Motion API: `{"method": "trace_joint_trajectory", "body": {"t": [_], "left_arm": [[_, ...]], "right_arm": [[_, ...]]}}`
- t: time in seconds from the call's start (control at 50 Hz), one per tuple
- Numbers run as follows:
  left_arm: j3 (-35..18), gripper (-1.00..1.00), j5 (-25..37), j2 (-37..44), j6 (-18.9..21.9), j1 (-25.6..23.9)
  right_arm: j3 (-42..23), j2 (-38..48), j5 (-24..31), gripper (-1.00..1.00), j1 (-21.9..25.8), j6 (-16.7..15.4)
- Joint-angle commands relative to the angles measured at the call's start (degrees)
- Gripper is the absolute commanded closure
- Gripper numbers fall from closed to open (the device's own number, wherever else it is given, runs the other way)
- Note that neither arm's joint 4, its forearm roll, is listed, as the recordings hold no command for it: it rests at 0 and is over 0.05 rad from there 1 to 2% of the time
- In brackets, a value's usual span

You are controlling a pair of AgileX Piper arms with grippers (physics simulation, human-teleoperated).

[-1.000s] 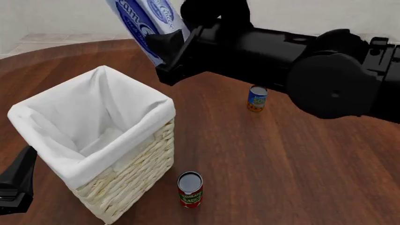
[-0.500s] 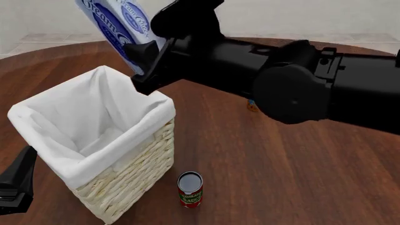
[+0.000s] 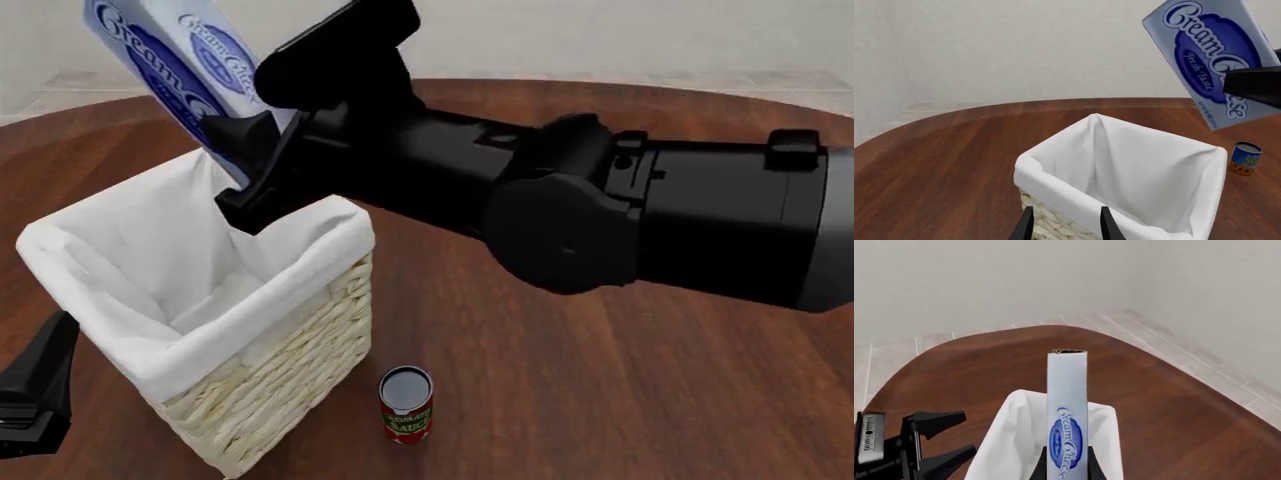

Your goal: Pick up the cream cheese box, and put it in the basket.

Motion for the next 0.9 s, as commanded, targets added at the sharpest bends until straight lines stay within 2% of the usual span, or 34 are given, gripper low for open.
{"method": "trace_joint_trajectory", "body": {"t": [0.02, 0.56, 0.9], "left_arm": [[0.01, -1.00, 0.00, 0.00, -0.02, -0.08], [0.01, -1.00, 0.00, 0.00, -0.02, -0.08], [0.01, -1.00, 0.00, 0.00, -0.02, -0.08]], "right_arm": [[-0.75, 0.95, -1.72, 1.00, 1.94, 1.41], [-5.74, 7.68, -0.60, 1.00, 4.46, 3.94], [-12.04, 13.76, 3.08, 1.00, 2.36, 5.06]]}}
